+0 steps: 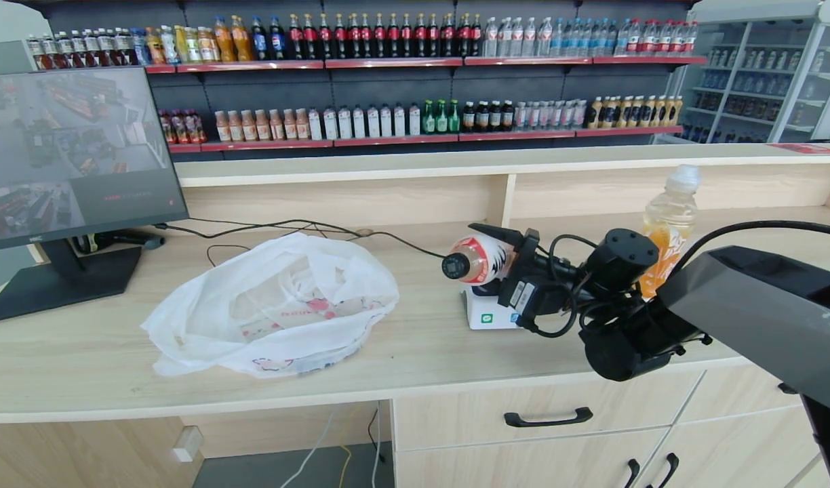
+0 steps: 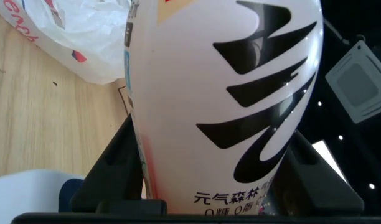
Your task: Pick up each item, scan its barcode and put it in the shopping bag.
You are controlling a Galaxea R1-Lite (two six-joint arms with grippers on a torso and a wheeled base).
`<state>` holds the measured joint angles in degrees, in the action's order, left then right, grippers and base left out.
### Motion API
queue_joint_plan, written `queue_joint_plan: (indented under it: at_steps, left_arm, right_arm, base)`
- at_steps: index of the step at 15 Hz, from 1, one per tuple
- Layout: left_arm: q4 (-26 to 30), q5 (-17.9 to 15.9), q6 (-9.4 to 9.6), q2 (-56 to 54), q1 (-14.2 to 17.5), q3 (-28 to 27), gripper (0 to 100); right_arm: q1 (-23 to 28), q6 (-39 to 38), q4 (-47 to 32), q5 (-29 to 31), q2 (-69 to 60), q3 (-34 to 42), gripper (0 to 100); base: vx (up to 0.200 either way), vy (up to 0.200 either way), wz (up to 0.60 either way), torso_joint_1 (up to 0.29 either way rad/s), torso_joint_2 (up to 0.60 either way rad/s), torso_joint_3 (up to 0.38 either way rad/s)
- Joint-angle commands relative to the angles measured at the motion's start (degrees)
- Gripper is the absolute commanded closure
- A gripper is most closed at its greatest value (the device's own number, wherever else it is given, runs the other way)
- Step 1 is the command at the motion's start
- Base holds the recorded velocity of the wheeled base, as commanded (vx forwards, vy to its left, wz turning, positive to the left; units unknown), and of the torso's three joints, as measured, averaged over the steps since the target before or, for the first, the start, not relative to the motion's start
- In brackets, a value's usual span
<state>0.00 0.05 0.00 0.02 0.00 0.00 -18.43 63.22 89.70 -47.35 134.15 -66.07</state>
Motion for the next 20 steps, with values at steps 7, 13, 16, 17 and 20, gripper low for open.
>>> queue_joint_plan:
  at_steps: [7, 13, 16, 17, 20]
  left_arm:
    - [0.0, 0.0, 0.0, 0.0, 0.0, 0.0, 0]
    - [0.0, 0.0, -0.09, 0.0, 0.0, 0.0, 0]
    - [0.0, 0.0, 0.0, 0.0, 0.0, 0.0, 0]
    - [0.0, 0.0, 0.0, 0.0, 0.0, 0.0, 0]
    - [0.0, 0.0, 0.0, 0.0, 0.0, 0.0, 0]
  right_arm:
    - [-3.3, -6.8, 0.3, 3.0, -9.8, 5.4, 100]
    - [-11.8, -21.3, 0.3, 14.7, -20.4, 8.6, 100]
    - [-15.0, -29.6, 0.3, 24.2, -25.5, 11.1, 100]
    - [-15.2, -32.5, 0.3, 27.0, -26.7, 11.1, 100]
    - [-15.8, -47.1, 0.3, 34.7, -27.4, 13.7, 100]
  base:
    - [0.0, 0.0, 0.0, 0.0, 0.0, 0.0]
    - [0.0, 0.0, 0.0, 0.0, 0.0, 0.0]
    - [0.0, 0.0, 0.0, 0.0, 0.0, 0.0]
    - [0.0, 0.0, 0.0, 0.0, 0.0, 0.0]
    - [0.0, 0.0, 0.0, 0.0, 0.0, 0.0]
